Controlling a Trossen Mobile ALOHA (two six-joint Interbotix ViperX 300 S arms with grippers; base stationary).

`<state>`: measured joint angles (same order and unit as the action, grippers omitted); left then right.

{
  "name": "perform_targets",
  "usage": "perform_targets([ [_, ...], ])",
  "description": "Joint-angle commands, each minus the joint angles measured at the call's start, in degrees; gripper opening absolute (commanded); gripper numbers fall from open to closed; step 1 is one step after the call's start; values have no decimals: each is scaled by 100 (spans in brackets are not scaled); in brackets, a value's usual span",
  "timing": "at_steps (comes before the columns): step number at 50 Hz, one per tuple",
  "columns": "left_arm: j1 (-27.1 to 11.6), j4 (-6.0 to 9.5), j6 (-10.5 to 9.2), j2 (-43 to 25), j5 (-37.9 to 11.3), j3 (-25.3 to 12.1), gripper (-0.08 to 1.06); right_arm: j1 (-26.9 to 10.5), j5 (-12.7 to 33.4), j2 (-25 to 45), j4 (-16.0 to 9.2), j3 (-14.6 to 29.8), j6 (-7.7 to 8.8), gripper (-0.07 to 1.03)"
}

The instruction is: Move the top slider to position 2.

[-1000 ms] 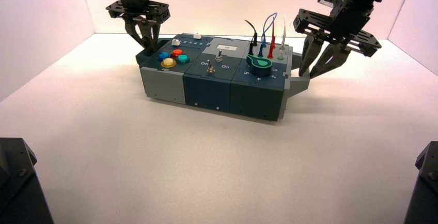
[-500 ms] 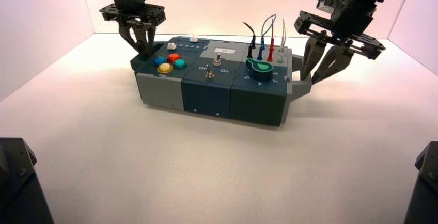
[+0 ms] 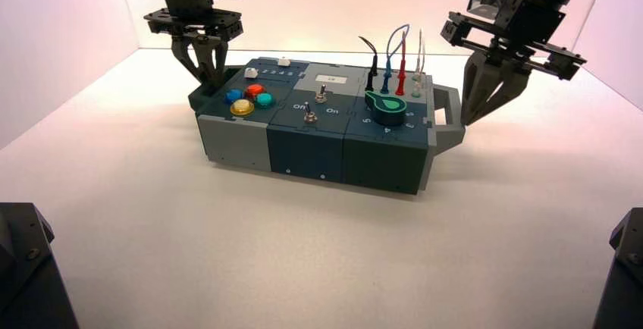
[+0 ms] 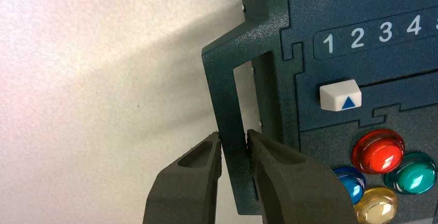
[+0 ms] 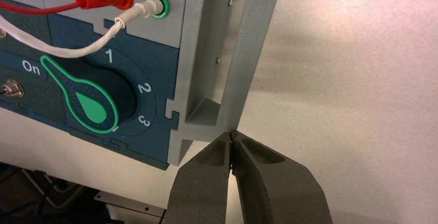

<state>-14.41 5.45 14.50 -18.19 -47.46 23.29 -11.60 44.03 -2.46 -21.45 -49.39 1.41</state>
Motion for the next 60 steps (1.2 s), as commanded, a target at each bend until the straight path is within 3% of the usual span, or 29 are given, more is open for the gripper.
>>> perform_targets([
  [1, -281, 35, 88, 246, -114, 70, -3, -9, -18, -114, 9, 0, -18, -2],
  [35, -299, 18, 308, 246, -62, 141, -3, -18, -202, -114, 185, 185, 0, -2],
  [48, -299, 9, 316, 229, -62, 123, -3, -26, -167, 79, 44, 439, 0, -2],
  [60, -290, 9, 325, 237, -70, 123, -3, -281, -281, 360, -18, 501, -9, -2],
])
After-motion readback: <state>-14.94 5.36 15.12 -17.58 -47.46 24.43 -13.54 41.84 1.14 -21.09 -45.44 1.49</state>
